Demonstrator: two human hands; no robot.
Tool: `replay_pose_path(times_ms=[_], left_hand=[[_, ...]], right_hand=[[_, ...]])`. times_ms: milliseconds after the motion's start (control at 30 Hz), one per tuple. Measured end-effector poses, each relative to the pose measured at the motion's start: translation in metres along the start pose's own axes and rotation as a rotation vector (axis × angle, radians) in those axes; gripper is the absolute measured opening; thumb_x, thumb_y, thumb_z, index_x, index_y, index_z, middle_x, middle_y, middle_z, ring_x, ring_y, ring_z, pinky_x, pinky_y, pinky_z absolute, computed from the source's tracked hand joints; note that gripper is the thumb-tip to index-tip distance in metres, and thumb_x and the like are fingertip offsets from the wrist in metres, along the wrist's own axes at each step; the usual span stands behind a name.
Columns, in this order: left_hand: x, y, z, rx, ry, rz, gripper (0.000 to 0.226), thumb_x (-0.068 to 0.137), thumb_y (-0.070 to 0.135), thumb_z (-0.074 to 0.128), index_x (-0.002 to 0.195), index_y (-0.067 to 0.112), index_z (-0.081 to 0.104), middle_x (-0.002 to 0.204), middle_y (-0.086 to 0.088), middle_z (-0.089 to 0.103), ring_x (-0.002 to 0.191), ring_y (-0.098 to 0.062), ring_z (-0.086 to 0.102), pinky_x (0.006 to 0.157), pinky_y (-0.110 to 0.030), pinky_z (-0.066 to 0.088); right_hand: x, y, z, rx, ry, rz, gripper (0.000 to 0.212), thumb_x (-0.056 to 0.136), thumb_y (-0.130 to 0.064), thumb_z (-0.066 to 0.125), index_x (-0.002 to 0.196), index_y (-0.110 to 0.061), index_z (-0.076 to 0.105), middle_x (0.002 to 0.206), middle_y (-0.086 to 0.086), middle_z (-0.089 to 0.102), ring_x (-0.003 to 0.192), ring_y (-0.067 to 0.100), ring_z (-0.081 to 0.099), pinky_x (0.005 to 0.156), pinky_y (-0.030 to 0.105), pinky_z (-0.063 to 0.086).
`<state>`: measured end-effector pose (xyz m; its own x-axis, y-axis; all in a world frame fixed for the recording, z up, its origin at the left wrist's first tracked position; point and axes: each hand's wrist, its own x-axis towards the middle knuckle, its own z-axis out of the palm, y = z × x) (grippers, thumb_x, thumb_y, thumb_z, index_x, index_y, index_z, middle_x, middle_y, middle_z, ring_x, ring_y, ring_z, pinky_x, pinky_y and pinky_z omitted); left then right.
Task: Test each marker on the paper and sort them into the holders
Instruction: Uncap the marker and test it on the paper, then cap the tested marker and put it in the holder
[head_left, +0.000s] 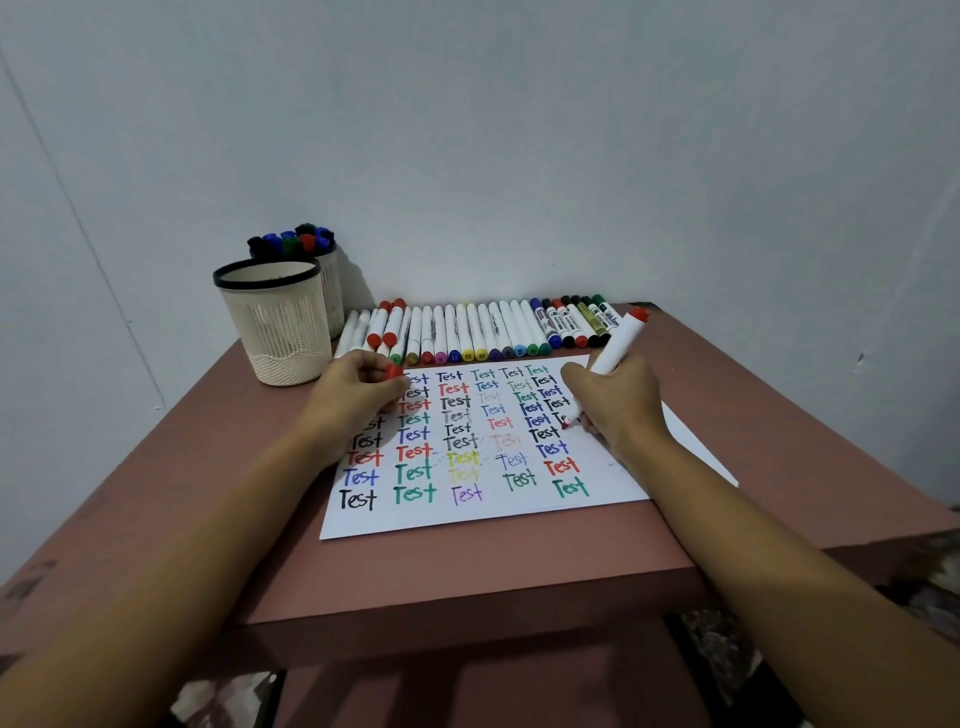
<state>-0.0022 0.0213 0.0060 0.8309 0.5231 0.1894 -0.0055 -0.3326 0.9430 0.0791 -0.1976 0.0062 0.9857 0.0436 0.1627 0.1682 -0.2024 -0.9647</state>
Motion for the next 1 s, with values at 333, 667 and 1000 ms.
replay_pose_path(times_ms=[333,667,1000], left_hand=[[-0.0009,-0.0007,-0.0013,0.036,-0.011,0.004,0.019,0.083,0.009,0.067,0.099,0.008,0.056,0.089,-0.009,0.061,0.074,-0.015,0.058,0.07,-0.023,0.051],[-0.0011,-0.001,-0.0014,0.03,-0.018,0.0,0.015,0.083,0.01,0.067,0.092,0.015,0.056,0.091,-0.008,0.06,0.078,-0.016,0.058,0.074,-0.025,0.05],[0.0002,-0.0025,-0.0013,0.029,-0.036,0.008,0.014,0.083,0.009,0.067,0.09,0.015,0.056,0.086,-0.005,0.061,0.076,-0.015,0.058,0.077,-0.027,0.05]], right_hand=[[0.0007,0.002,0.0002,0.02,0.03,-0.006,0.011,0.081,-0.012,0.06,0.074,-0.009,0.051,0.064,0.001,0.051,0.046,0.01,0.049,0.045,0.023,0.042],[0.0014,0.0001,0.0003,0.033,0.056,-0.001,0.019,0.083,-0.013,0.059,0.068,-0.013,0.048,0.064,0.0,0.049,0.059,0.014,0.052,0.052,0.026,0.045],[-0.0022,-0.0005,0.0004,-0.049,0.098,-0.046,0.019,0.083,-0.011,0.057,0.067,-0.012,0.048,0.063,-0.001,0.049,0.054,0.012,0.049,0.048,0.023,0.043]])
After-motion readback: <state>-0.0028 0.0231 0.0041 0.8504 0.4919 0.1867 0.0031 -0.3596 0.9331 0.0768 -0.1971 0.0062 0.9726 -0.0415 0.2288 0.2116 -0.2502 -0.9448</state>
